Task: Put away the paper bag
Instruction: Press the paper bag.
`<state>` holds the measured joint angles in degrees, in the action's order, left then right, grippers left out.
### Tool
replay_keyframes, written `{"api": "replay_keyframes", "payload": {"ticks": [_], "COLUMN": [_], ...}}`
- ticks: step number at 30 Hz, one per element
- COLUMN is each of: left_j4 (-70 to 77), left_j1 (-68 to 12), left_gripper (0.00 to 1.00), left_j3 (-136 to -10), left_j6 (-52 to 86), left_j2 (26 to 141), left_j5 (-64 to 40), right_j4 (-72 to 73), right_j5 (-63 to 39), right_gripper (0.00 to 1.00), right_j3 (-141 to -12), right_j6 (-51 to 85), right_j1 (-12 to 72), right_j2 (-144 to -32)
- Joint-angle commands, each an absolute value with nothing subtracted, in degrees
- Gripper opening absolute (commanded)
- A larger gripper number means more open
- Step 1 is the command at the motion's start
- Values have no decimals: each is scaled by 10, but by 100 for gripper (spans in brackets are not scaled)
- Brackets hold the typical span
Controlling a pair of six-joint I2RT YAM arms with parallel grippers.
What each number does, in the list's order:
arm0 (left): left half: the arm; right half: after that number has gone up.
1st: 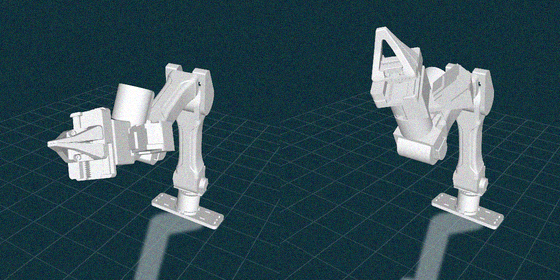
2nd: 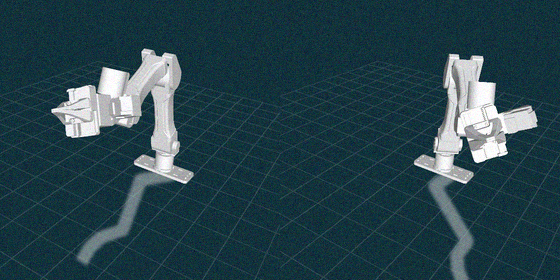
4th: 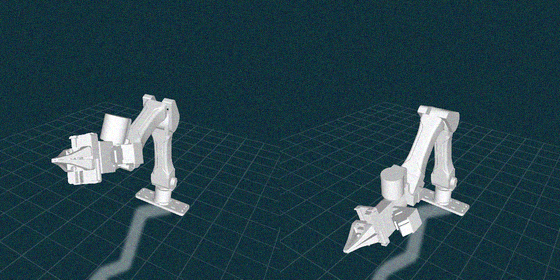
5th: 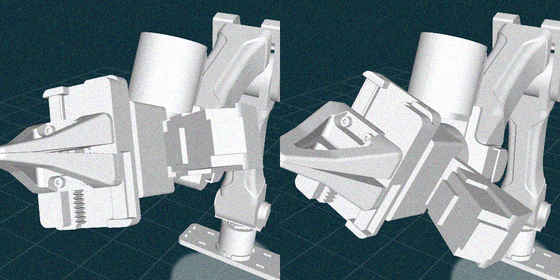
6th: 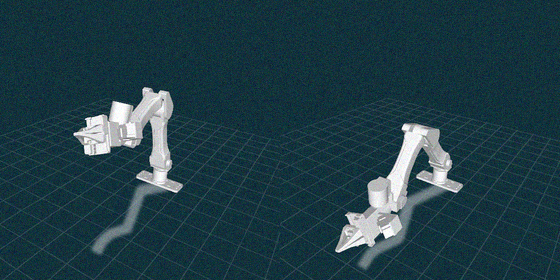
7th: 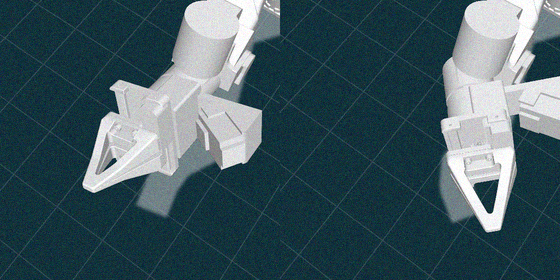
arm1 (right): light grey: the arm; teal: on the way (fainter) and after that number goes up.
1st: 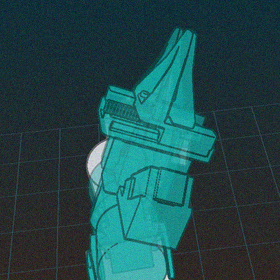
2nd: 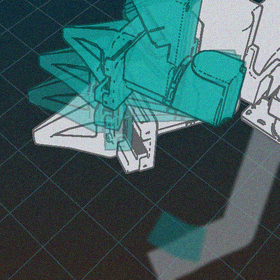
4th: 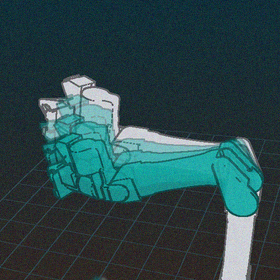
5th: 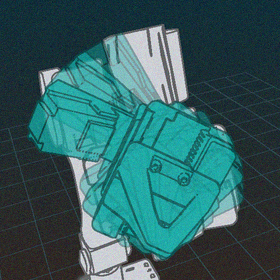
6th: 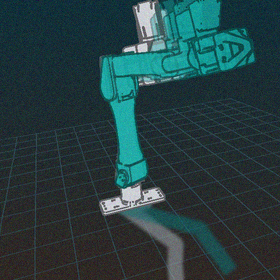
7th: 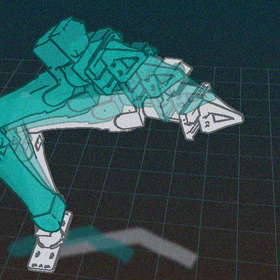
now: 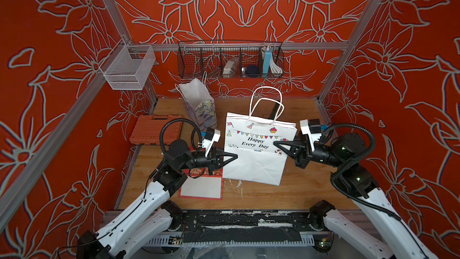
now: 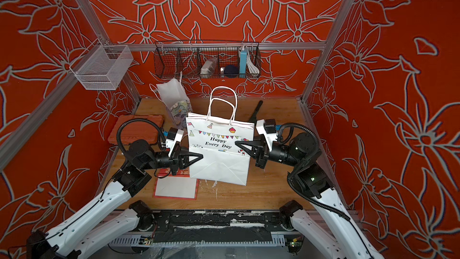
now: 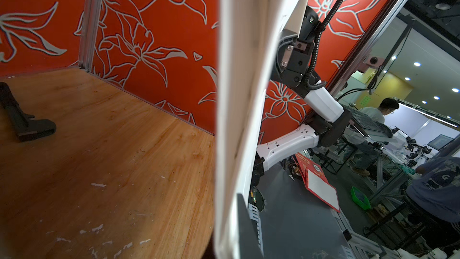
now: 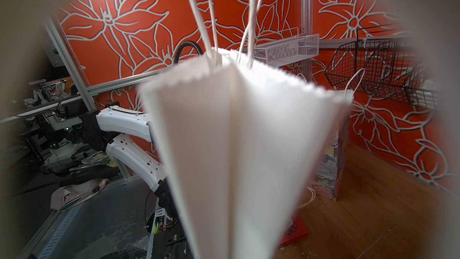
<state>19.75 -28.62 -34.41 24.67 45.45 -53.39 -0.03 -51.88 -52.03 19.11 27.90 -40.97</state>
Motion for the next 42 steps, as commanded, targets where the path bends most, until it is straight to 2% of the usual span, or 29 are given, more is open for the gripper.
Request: {"api": "replay_keyframes", "payload": {"ticks": [1,4,5,6,7,8,12,13,14,16,17,19,23,27,32,42], "left_j4": [187,180,179,178,180,183,184,183,183,184,187,193,195,210,240,276], "left_j1": [-288,-288,-288,-288,-288,-287,-288,-288,-288,-287,-287,-288,-288,-288,-288,-288], "left_gripper": [0,0,0,0,0,0,0,0,0,0,0,0,0,0,0,0], "left_j3": [-328,-323,-321,-319,-316,-313,-309,-310,-310,-312,-313,-317,-334,-345,-341,-341], "left_j6": [235,231,230,230,231,232,232,232,231,230,230,229,217,220,244,317], "left_j2": [450,450,450,449,448,447,444,443,442,439,437,430,418,418,421,412], "left_j5": [-532,-530,-528,-527,-525,-524,-521,-520,-519,-515,-512,-503,-487,-484,-487,-500], "right_j4": [19,9,6,4,4,6,8,1,-10,-51,-81,-147,-269,-283,-182,29], "right_j5": [-509,-502,-501,-499,-503,-508,-510,-505,-496,-467,-444,-390,-293,-341,-454,-520], "right_gripper": [27,27,23,16,5,0,0,8,29,59,66,73,77,87,88,84], "right_j3": [-554,-569,-574,-576,-577,-577,-572,-571,-573,-574,-573,-557,-492,-432,-392,-357], "right_j6": [183,174,169,166,166,166,163,156,146,111,85,38,-3,40,121,340], "right_j1": [279,279,279,279,280,279,279,279,279,279,279,279,279,279,279,279], "right_j2": [-410,-408,-408,-407,-407,-407,-404,-402,-398,-386,-374,-344,-286,-250,-243,-310]}}
